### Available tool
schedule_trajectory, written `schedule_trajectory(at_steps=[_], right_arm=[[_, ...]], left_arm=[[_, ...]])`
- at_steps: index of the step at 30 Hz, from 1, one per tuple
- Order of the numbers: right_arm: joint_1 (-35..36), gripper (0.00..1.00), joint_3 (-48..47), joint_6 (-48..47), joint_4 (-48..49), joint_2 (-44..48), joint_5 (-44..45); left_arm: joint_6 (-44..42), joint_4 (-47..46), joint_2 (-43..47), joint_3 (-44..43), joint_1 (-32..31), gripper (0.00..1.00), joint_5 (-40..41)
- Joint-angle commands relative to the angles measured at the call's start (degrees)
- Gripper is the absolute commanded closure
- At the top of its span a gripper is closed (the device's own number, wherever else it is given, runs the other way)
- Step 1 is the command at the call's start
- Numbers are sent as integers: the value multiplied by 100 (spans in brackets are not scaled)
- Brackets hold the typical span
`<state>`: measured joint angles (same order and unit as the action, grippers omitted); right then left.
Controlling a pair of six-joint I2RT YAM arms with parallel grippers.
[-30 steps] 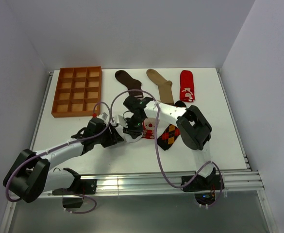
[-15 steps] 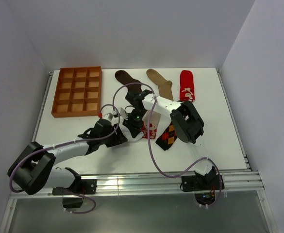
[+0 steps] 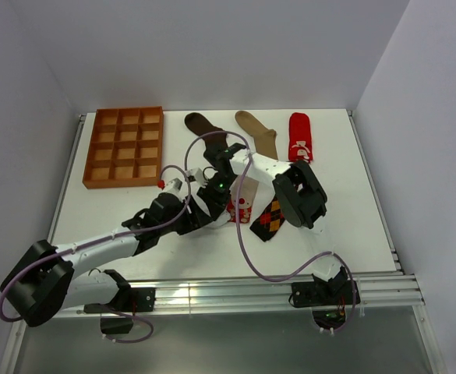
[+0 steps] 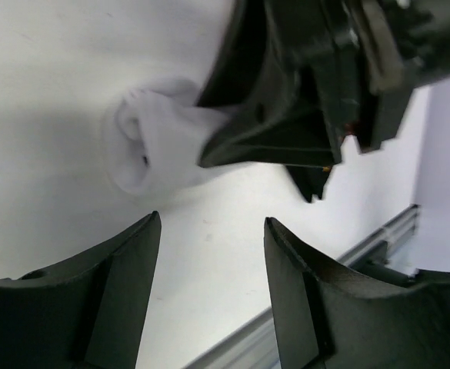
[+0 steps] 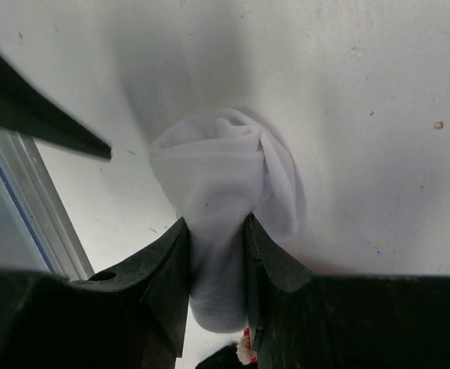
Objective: Roll the socks
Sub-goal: Roll the sock at the center of the board.
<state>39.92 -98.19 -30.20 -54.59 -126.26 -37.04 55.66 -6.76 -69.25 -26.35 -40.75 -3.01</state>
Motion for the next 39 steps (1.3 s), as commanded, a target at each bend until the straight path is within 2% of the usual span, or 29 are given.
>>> schedule_trajectory(at_steps=[1, 3, 11, 20, 27, 31, 34, 36, 37, 38, 39], right_arm=[[-46, 75, 117, 251, 335, -215, 610], [-55, 75, 134, 391, 413, -206, 610], [-72, 79, 599, 716, 827, 180, 680], [-81, 81, 1469, 1612, 1906, 856, 759], [-81, 83, 1900, 1877, 2365, 1279, 742], [-81, 83, 1918, 1702, 2313, 1253, 716], [-81, 83, 1769, 1544, 2076, 1103, 602], [-72, 83, 1690, 1447, 1899, 1033, 540], [-72, 83, 1681, 1351, 1864, 1024, 540], [-72, 83, 1646, 1271, 1734, 981, 522], [-64, 83, 1576, 1210, 1671, 963, 522]], left_arm=[[910, -238, 219, 191, -257, 39, 274], [1331, -316, 184, 253, -380, 39, 589], [2193, -325, 245, 455, -451, 37, 977], [3546, -641, 246, 719, -626, 37, 1477], [4181, -853, 123, 684, -820, 36, 1979], [3752, -677, -79, 315, -838, 36, 2102], [2787, -221, -176, -98, -829, 36, 2356], [2161, -10, 25, -73, -829, 36, 2663], [1881, -183, 165, 24, -820, 34, 2639], [1226, -237, 436, 103, -803, 35, 2621], [1054, -81, 543, 86, -777, 34, 2699]])
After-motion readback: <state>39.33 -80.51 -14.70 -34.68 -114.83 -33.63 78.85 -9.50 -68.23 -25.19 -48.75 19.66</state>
